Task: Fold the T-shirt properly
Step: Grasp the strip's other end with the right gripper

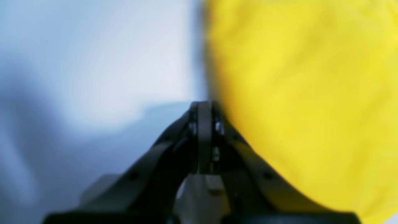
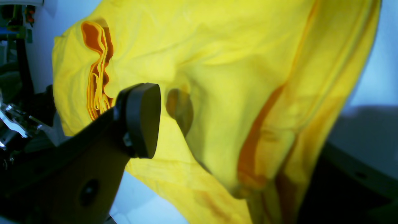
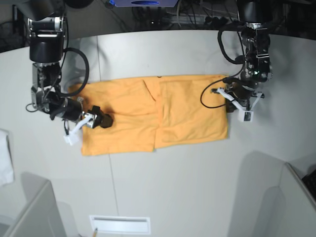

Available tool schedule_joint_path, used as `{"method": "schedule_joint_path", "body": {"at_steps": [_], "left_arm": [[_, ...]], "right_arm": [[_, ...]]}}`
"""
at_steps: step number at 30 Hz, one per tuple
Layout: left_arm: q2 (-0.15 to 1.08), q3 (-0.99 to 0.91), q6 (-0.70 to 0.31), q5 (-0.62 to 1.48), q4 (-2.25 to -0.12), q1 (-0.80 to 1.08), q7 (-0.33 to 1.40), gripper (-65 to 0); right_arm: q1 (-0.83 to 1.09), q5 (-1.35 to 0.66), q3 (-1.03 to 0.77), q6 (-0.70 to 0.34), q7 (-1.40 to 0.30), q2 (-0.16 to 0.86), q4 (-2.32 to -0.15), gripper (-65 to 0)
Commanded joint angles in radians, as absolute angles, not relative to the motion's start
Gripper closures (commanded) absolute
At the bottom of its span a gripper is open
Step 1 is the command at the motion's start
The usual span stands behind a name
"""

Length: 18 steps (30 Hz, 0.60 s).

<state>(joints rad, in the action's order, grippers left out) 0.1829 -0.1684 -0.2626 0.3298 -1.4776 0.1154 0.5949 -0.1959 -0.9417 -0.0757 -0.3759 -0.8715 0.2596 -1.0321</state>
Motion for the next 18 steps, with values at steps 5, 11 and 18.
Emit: {"method": "schedule_joint_path", "body": {"at_steps": [5,11,18], "left_arm": [[0.193,-0.134,-0.265,0.329,-1.435,0.074,0.593,0.0],[0.213,-0.016,-0.265,0.329,-1.422,0.012,0.593,0.0],[0.217,0.013,-0.265,0.329,-1.419,-0.042,0.595,0.0]], "right_arm": [[-0.177,-0.843,-0.062,-0.337,-0.878,0.272,-1.01,-16.2],[-0.179,-0.842,-0.059,-0.242,-0.831,0.275,-1.017,0.0],[-0.193,-0.739,0.004,-0.148,-0.809,0.306,-1.141,0.0]]}}
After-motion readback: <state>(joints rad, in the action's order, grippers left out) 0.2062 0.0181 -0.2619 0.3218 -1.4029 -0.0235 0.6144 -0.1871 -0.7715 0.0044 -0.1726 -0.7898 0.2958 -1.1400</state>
